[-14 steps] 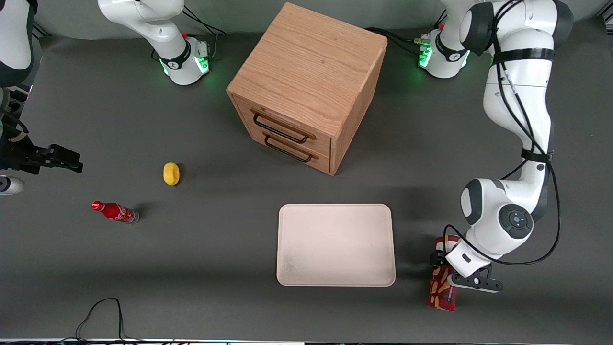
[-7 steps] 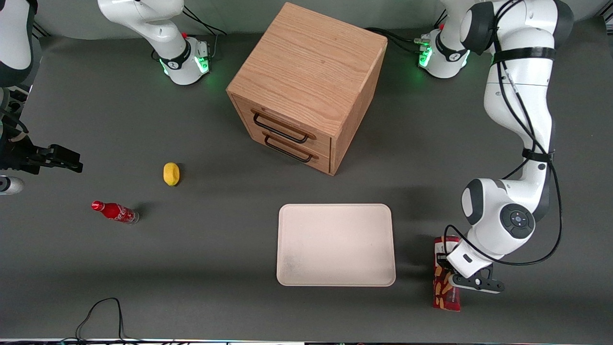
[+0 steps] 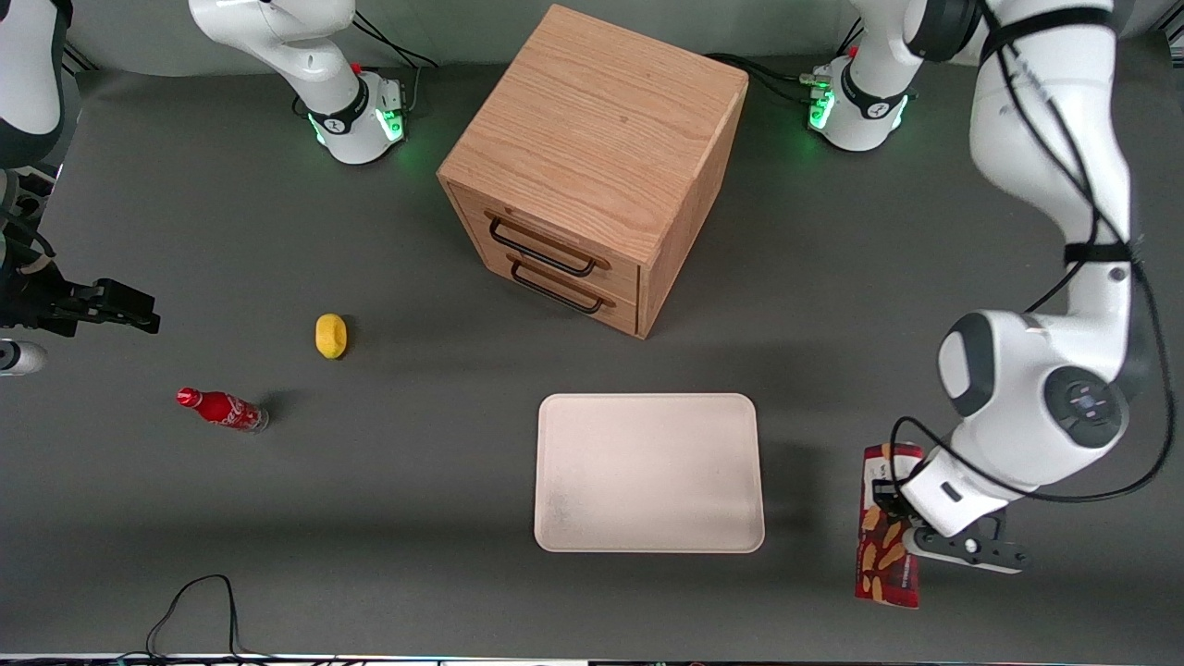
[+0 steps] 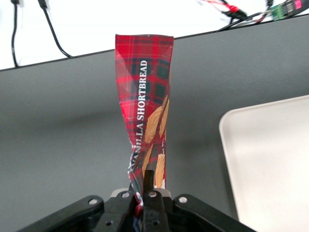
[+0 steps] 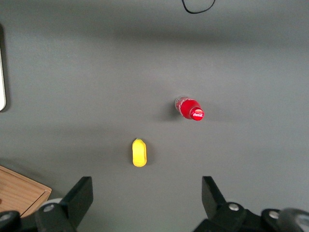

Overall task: Place red cookie box on tray
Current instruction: 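Lift the cookie box and carry it over the white tray's edge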

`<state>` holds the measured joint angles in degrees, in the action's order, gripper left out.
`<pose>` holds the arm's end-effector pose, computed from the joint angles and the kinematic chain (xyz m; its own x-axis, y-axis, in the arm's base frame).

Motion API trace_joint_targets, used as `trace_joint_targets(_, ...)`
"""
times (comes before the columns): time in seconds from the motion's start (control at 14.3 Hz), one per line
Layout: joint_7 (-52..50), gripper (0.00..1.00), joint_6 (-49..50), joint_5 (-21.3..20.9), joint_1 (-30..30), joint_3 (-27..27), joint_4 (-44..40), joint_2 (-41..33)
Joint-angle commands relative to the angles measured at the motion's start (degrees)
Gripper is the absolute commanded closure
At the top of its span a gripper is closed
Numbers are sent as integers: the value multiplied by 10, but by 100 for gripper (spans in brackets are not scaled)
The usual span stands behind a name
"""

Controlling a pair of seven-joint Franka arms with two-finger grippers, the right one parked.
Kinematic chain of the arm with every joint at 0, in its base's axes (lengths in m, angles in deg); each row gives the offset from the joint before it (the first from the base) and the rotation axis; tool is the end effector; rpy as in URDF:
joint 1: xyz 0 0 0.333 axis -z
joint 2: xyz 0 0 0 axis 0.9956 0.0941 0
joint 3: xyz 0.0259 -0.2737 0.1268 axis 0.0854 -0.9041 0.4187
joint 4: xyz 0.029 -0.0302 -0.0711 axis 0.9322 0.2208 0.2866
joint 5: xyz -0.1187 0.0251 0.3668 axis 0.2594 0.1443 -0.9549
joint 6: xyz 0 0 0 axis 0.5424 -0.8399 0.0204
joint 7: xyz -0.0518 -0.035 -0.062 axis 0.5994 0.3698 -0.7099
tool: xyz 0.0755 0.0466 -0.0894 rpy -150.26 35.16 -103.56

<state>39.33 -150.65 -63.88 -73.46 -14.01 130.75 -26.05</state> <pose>0.7433 -0.1093 0.3581 0.9585 -0.1755 0.2249 -0.1901 -0.9808 0.0448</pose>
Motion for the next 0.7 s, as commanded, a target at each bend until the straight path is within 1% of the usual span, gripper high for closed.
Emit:
trace_joint_targets(0.0,-32,100,58,9,14,2,10,-49)
trace_joint_targets(0.07,-82,100,68,8,24,-3,8,-54)
trace_joint_targets(0.28,-211,100,61,4,40,-51,-4,-48)
trace_joint_targets(0.42,-276,100,39,-5,68,-59,-2,-29)
trace_joint_targets(0.49,-303,100,27,-18,80,-59,0,-16)
trace_joint_targets(0.63,-315,100,6,-71,94,-64,3,7)
